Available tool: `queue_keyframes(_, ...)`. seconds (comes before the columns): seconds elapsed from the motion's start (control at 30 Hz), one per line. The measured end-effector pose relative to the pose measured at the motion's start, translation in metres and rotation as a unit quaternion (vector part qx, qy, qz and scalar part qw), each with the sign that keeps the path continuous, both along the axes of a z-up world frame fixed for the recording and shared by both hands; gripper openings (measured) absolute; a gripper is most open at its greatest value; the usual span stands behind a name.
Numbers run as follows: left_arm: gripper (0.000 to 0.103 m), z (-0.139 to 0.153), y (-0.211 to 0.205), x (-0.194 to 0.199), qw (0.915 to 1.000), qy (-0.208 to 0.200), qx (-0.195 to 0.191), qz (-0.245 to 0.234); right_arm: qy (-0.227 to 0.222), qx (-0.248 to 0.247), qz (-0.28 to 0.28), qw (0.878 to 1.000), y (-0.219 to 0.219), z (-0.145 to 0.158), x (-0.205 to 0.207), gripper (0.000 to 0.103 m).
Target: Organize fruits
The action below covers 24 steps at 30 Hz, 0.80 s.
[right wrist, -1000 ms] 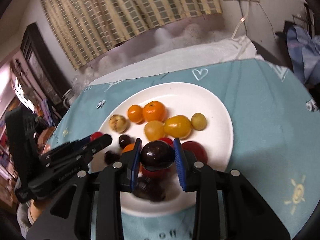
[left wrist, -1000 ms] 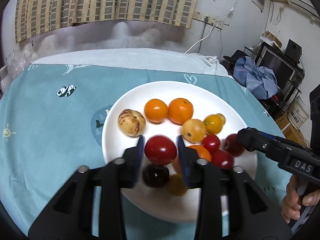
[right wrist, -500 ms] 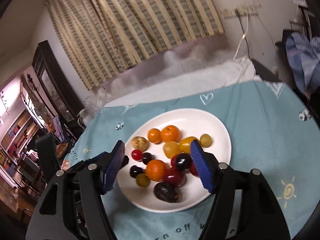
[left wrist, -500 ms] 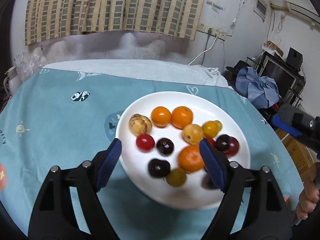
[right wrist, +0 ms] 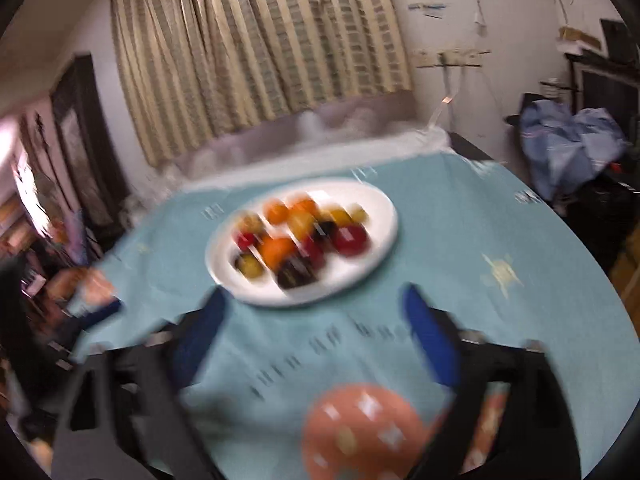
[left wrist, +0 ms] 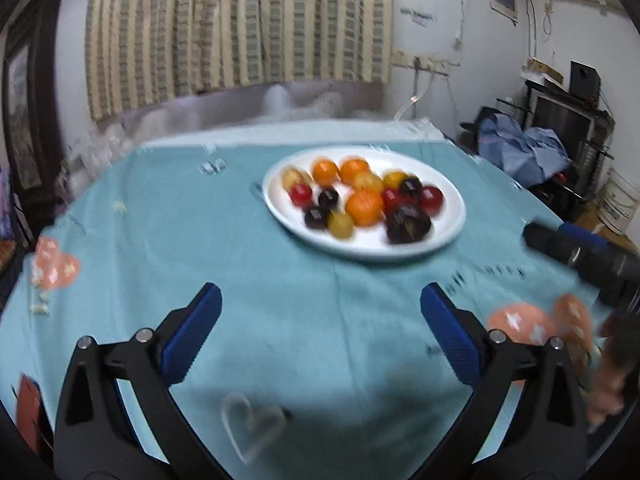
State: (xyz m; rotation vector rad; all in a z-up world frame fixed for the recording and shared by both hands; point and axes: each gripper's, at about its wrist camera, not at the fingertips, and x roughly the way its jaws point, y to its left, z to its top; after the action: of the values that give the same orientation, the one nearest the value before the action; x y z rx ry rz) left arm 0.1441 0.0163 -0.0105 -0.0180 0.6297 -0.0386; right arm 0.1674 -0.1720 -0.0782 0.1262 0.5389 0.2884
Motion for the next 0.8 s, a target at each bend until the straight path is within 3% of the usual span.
queue_keyframes(0.07, 0.101, 0.0, -0.002, -0.001, 1.0, 0.004, -0.005, -0.002, -0.02, -0.021, 0.0, 1.0, 0.007, -0.001, -0.006, 0.101)
queue_keyframes(0.2, 0.101, 0.001, -0.004, 0.004, 0.9993, 0.003, 0.028, 0.025, -0.094, -0.072, -0.047, 0.992, 0.014, 0.005, -0.014, 0.102)
queue_keyframes(0.37, 0.101, 0.007, 0.0, 0.004, 0.9995, -0.005, 0.018, 0.026, -0.059, -0.059, -0.01, 0.996, 0.017, -0.001, -0.004, 0.102)
queue_keyframes(0.6, 0.101, 0.008, 0.006, 0.006, 0.9998, 0.003, -0.012, 0.014, -0.056, -0.051, -0.019, 0.997, 0.015, -0.002, -0.01, 0.102)
queue_keyframes(0.8, 0.101, 0.009, -0.003, 0.003, 0.9992, -0.005, 0.029, 0.028, -0.064, -0.053, -0.023, 0.996, 0.016, -0.002, -0.011, 0.102)
